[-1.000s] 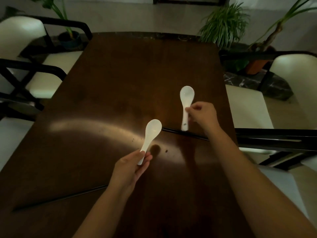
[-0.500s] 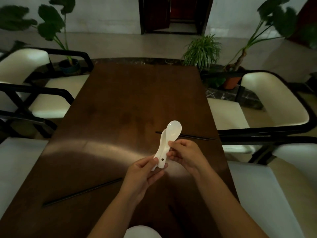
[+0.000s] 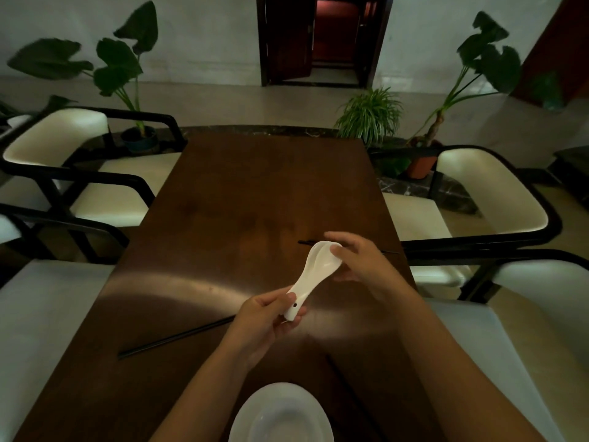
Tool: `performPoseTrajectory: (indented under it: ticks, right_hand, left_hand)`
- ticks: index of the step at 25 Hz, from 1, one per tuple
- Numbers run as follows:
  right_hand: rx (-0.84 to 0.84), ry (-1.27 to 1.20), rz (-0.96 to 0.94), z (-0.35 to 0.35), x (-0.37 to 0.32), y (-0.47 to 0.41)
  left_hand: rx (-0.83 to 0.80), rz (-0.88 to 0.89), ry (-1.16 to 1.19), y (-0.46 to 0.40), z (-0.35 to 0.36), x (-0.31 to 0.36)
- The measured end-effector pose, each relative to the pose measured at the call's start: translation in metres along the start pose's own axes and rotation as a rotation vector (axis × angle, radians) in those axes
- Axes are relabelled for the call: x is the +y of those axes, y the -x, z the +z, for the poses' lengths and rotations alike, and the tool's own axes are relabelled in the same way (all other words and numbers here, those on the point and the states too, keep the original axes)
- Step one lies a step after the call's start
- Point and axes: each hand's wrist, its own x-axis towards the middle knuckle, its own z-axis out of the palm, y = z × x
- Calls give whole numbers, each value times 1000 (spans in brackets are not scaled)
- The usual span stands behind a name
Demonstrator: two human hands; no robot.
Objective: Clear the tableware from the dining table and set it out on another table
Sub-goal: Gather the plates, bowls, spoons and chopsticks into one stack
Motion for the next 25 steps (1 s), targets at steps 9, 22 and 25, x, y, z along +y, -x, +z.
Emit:
performPoseTrajectory:
  ticks: [9,22,25]
  right_hand:
    - [142,282,-113,16,4,36]
    - [183,-167,355,89,109,139]
    - [141,-158,456,103,130,158]
  left_hand:
    - [-27,32,-38,35,-23,7]
    - [207,107,-393,81,-90,-73]
    - [215,5,-417,89,-108,-98]
